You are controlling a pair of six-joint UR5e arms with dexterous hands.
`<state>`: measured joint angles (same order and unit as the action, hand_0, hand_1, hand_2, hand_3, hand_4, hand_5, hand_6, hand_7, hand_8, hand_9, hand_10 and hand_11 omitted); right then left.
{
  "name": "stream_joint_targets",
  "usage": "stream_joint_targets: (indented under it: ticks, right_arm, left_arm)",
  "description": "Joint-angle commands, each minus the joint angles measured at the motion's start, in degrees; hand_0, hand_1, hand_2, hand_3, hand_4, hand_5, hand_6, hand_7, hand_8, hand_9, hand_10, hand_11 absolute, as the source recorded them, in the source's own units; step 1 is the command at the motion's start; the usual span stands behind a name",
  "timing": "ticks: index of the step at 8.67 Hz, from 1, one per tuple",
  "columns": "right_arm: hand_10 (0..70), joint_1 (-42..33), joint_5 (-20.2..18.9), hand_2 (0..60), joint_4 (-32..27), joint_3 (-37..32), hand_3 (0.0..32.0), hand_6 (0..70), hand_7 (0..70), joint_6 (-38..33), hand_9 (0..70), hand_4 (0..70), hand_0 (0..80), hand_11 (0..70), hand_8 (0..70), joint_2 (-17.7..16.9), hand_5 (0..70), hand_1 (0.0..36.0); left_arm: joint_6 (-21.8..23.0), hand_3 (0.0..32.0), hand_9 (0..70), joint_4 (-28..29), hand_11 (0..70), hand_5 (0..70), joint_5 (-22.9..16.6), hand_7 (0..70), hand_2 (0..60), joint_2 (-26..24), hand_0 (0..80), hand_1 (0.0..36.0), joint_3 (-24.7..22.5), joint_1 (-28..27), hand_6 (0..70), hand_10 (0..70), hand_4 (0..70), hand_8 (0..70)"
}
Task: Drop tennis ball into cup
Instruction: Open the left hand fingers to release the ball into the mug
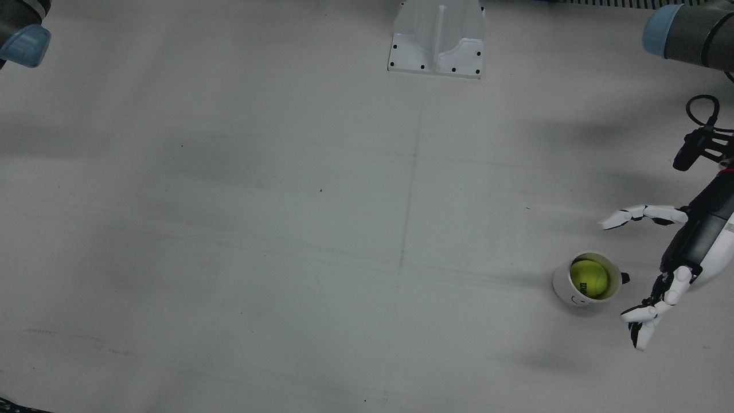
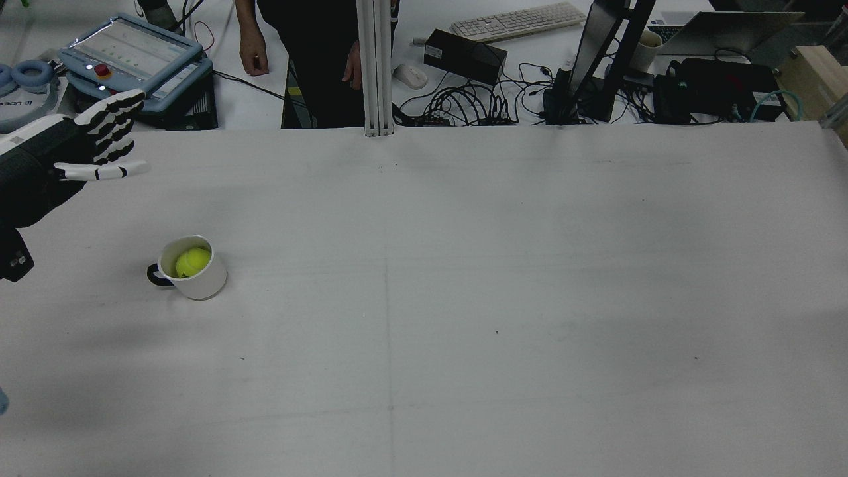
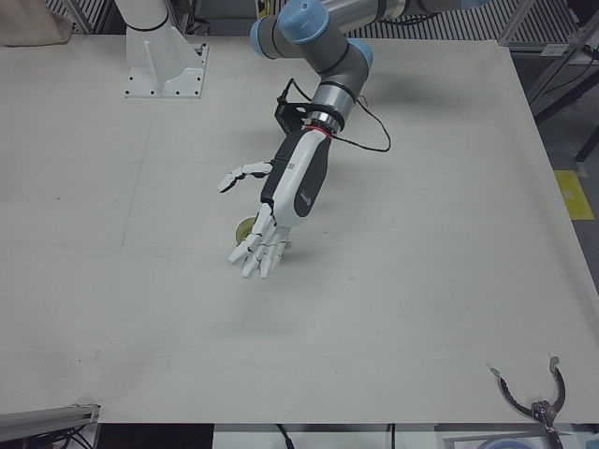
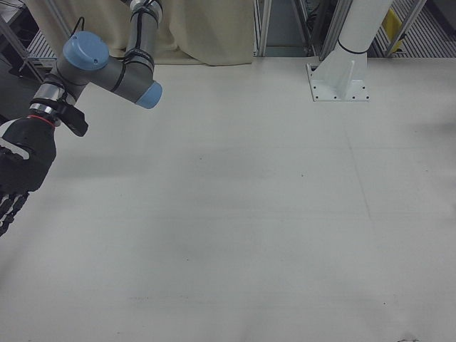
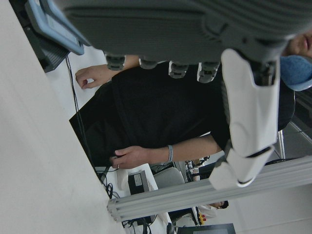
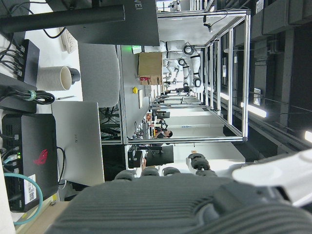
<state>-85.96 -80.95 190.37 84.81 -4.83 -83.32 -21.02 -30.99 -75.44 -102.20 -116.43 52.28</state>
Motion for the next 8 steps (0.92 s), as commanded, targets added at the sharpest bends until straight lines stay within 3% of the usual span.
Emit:
stream_joint_targets:
  ticks: [1,2,3,4,5,6,7,8]
  right_arm:
    - [0.0,0.0,0.0,0.0,0.0,0.0,0.0,0.0,0.0,0.0,0.0,0.0,0.0,0.0,0.0,0.0,0.0,0.0]
    - [0.0,0.0,0.0,0.0,0.0,0.0,0.0,0.0,0.0,0.0,0.0,0.0,0.0,0.0,0.0,0.0,0.0,0.0]
    - [0.0,0.0,0.0,0.0,0.0,-0.1,0.0,0.0,0.0,0.0,0.0,0.0,0.0,0.0,0.0,0.0,0.0,0.0]
    - [0.0,0.0,0.1,0.0,0.0,-0.1,0.0,0.0,0.0,0.0,0.0,0.0,0.0,0.0,0.0,0.0,0.0,0.0]
    - [0.0,0.0,0.1,0.0,0.0,-0.1,0.0,0.0,0.0,0.0,0.0,0.0,0.0,0.0,0.0,0.0,0.0,0.0]
    - [0.0,0.0,0.1,0.0,0.0,-0.1,0.0,0.0,0.0,0.0,0.0,0.0,0.0,0.0,0.0,0.0,0.0,0.0]
    - [0.0,0.0,0.0,0.0,0.0,-0.1,0.0,0.0,0.0,0.0,0.0,0.0,0.0,0.0,0.0,0.0,0.0,0.0]
    - [0.0,0.0,0.0,0.0,0.0,-0.1,0.0,0.0,0.0,0.0,0.0,0.0,0.0,0.0,0.0,0.0,0.0,0.0]
  left_arm:
    - [-0.6,12.8,0.3,-1.6,4.7,23.9,-2.2,8.1,60.0,0.4,49.0,32.6,-0.6,14.3,9.2,1.2,0.0,1.5]
    - [-0.6,11.6,0.6,-1.6,5.2,27.4,-2.4,9.5,60.0,1.4,49.5,33.1,-0.5,16.2,9.8,1.5,0.0,1.5]
    - [-0.5,10.6,0.6,-1.5,5.5,35.6,-2.5,10.1,60.0,2.9,50.4,34.4,-0.5,16.6,2.2,1.7,0.0,0.0]
    - [-0.4,8.2,0.4,-1.6,4.9,45.3,-2.5,8.7,60.0,4.3,50.5,34.0,-0.5,17.8,9.1,1.3,0.0,1.5]
    - [-0.3,12.0,0.6,-1.6,4.6,18.7,-3.1,8.9,60.0,6.2,50.5,33.2,-0.5,19.3,16.6,1.1,0.0,3.0]
    - [-0.3,12.0,0.6,-1.4,4.9,25.6,-3.7,10.4,58.8,6.4,51.5,35.2,-0.6,20.4,1.4,1.2,0.0,0.0]
    - [-0.4,10.8,0.7,-1.5,5.8,44.9,-3.7,10.7,59.4,6.5,53.5,36.0,-1.7,21.3,1.3,1.7,0.0,0.0]
    - [-0.4,16.2,0.5,-1.5,6.2,25.4,-4.1,9.7,59.9,6.5,54.5,36.0,-2.0,21.3,1.6,1.9,0.0,0.0]
